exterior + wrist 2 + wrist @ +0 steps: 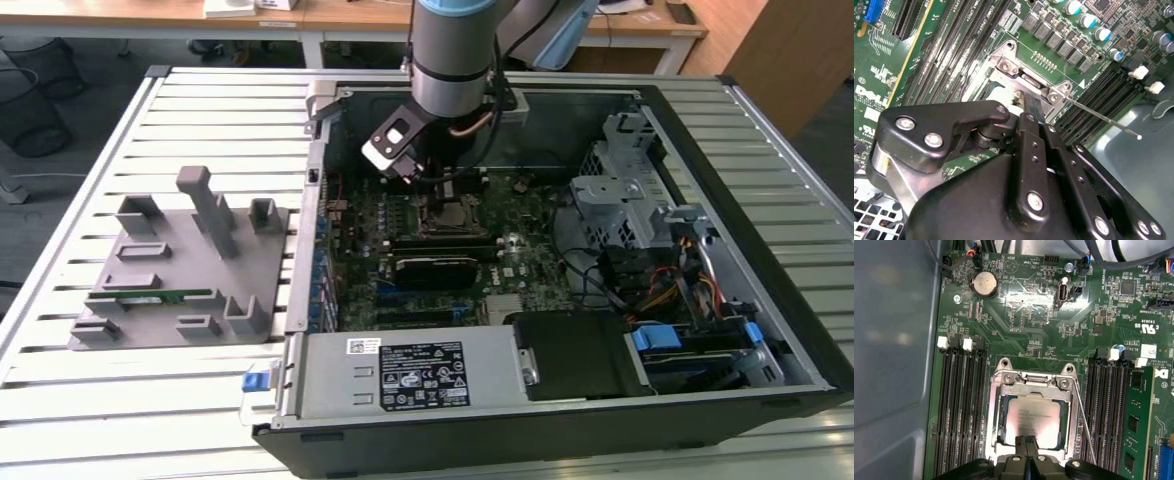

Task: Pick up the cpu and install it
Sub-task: 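Close the cpu cover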

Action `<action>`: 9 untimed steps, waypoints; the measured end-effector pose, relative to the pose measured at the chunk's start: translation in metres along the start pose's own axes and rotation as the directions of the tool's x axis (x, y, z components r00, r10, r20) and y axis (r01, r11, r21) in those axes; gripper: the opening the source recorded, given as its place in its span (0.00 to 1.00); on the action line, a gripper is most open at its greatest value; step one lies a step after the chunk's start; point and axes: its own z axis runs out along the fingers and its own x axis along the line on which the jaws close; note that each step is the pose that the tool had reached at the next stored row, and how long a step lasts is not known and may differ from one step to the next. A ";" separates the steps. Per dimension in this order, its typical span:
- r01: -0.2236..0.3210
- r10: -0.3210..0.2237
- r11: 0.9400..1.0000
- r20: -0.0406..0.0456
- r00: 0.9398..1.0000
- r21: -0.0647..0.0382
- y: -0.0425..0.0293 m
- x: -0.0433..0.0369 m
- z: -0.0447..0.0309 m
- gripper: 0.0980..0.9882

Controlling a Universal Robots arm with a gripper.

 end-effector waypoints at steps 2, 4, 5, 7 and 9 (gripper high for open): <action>0.000 0.000 1.000 0.000 1.000 0.000 0.0022 -0.0001 0.0000 0.01; 0.000 0.000 1.000 0.000 1.000 0.000 0.0046 -0.0004 0.0000 0.01; 0.000 0.000 1.000 0.000 1.000 0.000 0.0054 -0.0004 0.0000 0.01; 0.000 0.000 1.000 0.000 1.000 0.000 0.0068 -0.0005 0.0000 0.01; 0.000 0.000 1.000 0.000 1.000 0.000 0.0083 -0.0006 0.0000 0.01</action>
